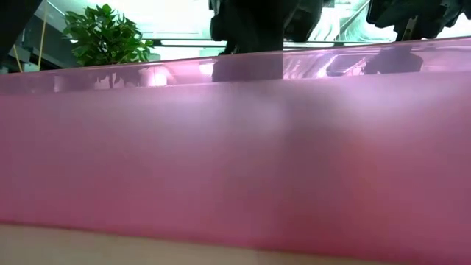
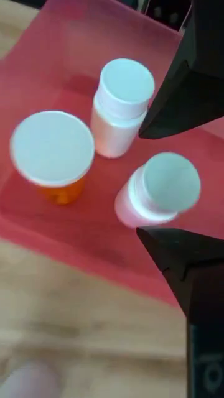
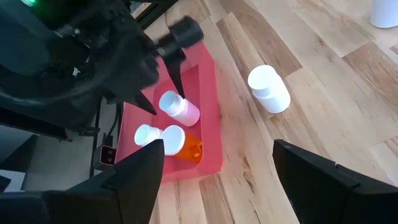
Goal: Pick and place pill bottles into a basket
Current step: Put the white medicine bottle into the red container
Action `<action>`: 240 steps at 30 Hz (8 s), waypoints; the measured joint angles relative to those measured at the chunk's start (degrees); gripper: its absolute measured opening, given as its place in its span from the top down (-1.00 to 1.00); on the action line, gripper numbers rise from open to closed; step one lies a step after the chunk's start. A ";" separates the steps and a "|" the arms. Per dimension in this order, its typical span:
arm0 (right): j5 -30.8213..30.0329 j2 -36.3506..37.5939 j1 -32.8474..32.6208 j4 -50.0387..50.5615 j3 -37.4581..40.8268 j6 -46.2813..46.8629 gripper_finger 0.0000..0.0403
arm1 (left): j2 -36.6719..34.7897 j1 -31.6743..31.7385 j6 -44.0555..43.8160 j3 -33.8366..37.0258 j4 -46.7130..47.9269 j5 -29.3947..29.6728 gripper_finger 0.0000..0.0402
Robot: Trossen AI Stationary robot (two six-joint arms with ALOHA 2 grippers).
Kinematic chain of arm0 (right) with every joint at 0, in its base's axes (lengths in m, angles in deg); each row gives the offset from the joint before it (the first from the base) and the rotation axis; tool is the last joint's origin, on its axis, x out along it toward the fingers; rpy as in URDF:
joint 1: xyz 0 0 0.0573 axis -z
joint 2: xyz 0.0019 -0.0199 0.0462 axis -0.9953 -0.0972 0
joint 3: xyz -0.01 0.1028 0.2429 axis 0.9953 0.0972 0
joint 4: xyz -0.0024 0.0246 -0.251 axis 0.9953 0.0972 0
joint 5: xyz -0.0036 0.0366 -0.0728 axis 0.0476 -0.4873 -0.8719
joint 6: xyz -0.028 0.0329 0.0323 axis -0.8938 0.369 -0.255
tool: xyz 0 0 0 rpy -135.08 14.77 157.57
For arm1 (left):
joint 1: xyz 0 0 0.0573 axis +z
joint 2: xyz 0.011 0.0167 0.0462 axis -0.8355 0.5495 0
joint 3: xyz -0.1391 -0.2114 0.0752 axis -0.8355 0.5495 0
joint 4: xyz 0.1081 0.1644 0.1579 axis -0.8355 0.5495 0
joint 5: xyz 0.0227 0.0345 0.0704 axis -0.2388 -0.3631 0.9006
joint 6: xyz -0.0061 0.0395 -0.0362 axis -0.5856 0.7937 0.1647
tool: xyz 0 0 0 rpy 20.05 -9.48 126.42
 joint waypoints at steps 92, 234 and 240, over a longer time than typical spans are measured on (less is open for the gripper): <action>-1.42 0.02 0.00 0.21 0.04 -2.08 -0.45 | 2.07 34.74 1.28 -14.60 9.33 1.05 -0.37; -2.71 -0.04 -0.02 4.09 0.00 0.02 -0.45 | 13.43 34.83 18.41 -22.96 28.55 1.23 -0.05; -2.71 -0.02 -0.02 4.09 0.02 0.02 -0.45 | 10.51 34.80 17.93 -24.68 31.97 -3.44 -0.05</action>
